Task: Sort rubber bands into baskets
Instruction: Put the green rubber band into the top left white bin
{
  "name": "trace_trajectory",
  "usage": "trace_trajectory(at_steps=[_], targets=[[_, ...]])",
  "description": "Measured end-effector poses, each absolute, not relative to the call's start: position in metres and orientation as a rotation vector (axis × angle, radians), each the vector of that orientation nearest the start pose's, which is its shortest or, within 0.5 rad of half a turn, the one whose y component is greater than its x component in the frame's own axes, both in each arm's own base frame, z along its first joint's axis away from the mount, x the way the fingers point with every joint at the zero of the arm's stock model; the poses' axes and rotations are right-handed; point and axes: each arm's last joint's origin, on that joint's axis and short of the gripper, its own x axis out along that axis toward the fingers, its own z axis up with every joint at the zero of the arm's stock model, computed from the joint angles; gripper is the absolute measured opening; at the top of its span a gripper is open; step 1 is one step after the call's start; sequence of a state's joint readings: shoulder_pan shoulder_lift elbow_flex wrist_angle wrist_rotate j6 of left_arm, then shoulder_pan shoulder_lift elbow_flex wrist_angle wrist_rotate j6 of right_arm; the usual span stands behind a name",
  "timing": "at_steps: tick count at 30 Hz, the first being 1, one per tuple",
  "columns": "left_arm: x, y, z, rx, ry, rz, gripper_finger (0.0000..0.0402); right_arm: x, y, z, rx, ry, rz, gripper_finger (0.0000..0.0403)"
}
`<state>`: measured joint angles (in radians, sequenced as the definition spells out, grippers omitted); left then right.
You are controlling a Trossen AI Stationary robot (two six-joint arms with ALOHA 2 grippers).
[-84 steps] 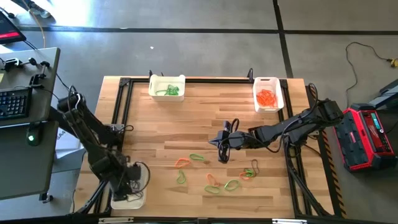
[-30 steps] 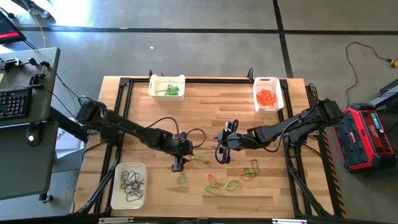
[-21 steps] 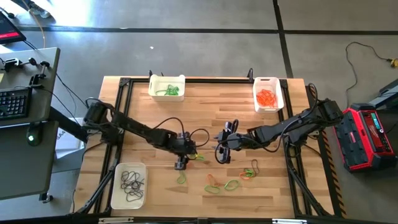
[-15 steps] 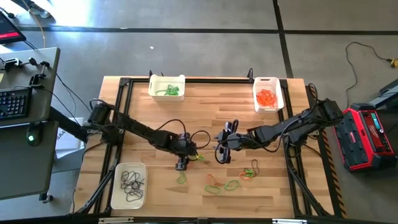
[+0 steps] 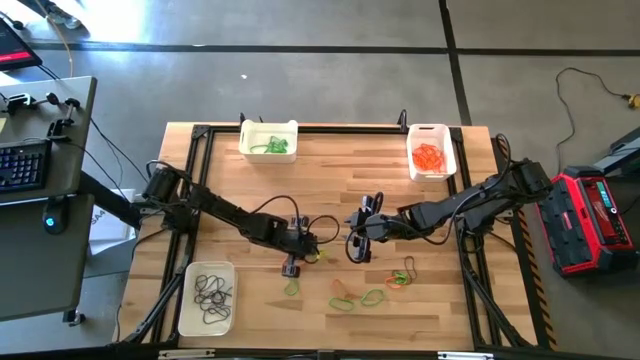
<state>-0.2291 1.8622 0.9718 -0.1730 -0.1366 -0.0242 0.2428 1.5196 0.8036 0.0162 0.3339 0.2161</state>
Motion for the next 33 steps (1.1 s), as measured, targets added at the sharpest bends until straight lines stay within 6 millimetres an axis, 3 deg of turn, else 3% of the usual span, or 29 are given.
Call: trace_trajectory(at_steps=[4, 9, 15, 24, 28, 33], targets=[[0.332, -0.067, 0.129, 0.185, 1.043, 0.000, 0.0004, 0.297, 0.064, 0.190, 0.008, 0.658, -0.159, 0.0200], [0.324, -0.041, 0.153, 0.147, 1.058, 0.125, 0.0001, 0.297, 0.063, 0.190, -0.001, 0.662, -0.159, 0.0200], [0.309, 0.010, 0.189, 0.034, 1.016, 0.317, 0.0000, 0.297, 0.061, 0.191, -0.014, 0.651, -0.191, 0.0200], [0.266, 0.090, 0.245, 0.001, 0.884, 0.627, 0.0000, 0.297, 0.061, 0.190, -0.015, 0.655, -0.193, 0.0200], [0.247, 0.124, 0.253, 0.012, 0.881, 0.756, 0.0000, 0.297, 0.061, 0.190, -0.014, 0.655, -0.194, 0.0200], [0.232, 0.163, 0.243, -0.024, 0.945, 0.808, 0.0000, 0.297, 0.061, 0.190, -0.015, 0.655, -0.193, 0.0200]])
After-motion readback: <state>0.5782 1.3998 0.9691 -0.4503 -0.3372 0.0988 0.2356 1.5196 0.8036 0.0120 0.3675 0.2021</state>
